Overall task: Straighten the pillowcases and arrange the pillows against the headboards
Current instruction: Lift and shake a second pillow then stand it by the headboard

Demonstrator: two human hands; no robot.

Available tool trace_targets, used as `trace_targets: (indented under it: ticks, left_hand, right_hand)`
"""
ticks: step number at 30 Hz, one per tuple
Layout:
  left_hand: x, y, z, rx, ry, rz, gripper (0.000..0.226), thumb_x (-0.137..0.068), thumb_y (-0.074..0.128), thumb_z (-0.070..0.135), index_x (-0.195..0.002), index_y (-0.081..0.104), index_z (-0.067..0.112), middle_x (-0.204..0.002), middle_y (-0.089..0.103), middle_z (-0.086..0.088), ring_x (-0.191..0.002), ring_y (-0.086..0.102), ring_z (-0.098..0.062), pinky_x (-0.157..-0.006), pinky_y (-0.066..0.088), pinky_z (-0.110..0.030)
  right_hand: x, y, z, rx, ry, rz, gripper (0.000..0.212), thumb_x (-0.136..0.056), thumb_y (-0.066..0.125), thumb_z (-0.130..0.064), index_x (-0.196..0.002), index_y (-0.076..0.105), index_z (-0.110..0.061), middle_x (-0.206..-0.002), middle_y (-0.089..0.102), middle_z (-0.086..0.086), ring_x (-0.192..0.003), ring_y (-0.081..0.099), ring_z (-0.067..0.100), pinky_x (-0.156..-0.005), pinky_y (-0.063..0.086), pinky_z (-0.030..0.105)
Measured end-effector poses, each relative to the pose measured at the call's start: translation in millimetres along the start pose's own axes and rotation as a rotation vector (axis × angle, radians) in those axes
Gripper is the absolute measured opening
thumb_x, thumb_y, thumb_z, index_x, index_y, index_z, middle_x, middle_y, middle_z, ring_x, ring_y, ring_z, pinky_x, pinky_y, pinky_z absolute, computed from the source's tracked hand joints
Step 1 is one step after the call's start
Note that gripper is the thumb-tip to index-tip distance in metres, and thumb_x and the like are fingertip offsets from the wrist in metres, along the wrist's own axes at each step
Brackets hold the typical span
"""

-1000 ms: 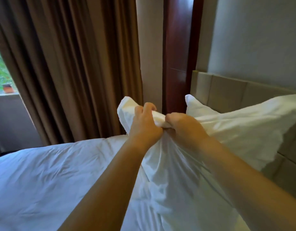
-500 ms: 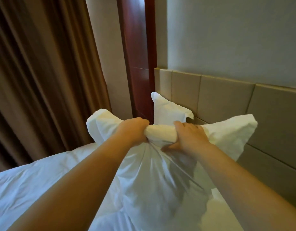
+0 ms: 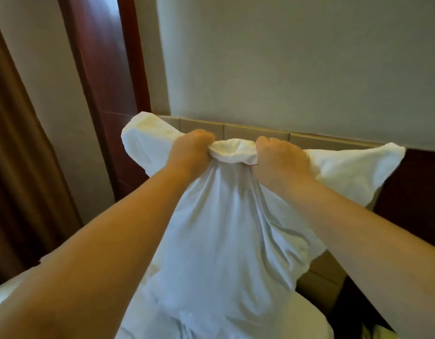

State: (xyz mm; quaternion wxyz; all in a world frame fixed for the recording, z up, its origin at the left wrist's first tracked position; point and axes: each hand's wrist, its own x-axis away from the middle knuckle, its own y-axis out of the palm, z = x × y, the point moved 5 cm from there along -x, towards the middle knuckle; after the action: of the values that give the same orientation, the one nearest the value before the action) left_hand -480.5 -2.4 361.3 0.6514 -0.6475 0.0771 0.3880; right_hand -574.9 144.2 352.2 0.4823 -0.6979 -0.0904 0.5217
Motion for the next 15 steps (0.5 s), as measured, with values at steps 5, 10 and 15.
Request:
trace_targets:
  ticks: [5, 10, 15]
  left_hand:
    - [-10.0, 2.4, 2.7, 0.082, 0.123, 0.030, 0.018, -0.084, 0.065, 0.015, -0.071, 0.052, 0.015, -0.091, 0.062, -0.012, -0.084, 0.057, -0.033, -0.068, 0.039, -0.030]
    - [2.7, 13.6, 3.4, 0.083, 0.221, 0.016, 0.008, -0.082, 0.065, 0.008, -0.076, 0.060, 0.005, -0.087, 0.059, -0.012, -0.080, 0.057, -0.035, -0.065, 0.040, -0.032]
    - [8.6, 21.4, 7.6, 0.089, 0.256, 0.017, 0.010, -0.082, 0.065, 0.009, -0.076, 0.059, 0.007, -0.084, 0.057, -0.010, -0.077, 0.055, -0.032, -0.063, 0.039, -0.031]
  right_hand:
    - [3.5, -5.1, -1.8, 0.066, 0.074, -0.008, 0.016, -0.088, 0.054, -0.024, -0.100, 0.054, -0.014, -0.105, 0.065, 0.009, -0.095, 0.062, 0.034, -0.065, 0.035, 0.033]
    - [28.2, -1.1, -10.2, 0.075, 0.086, -0.031, 0.015, -0.087, 0.055, -0.022, -0.100, 0.054, -0.015, -0.101, 0.064, 0.008, -0.089, 0.061, 0.034, -0.063, 0.037, 0.034]
    - [41.3, -0.5, -9.4, 0.051, 0.128, -0.054, 0.012, -0.087, 0.055, -0.023, -0.097, 0.054, -0.016, -0.099, 0.063, 0.007, -0.088, 0.060, 0.032, -0.062, 0.034, 0.032]
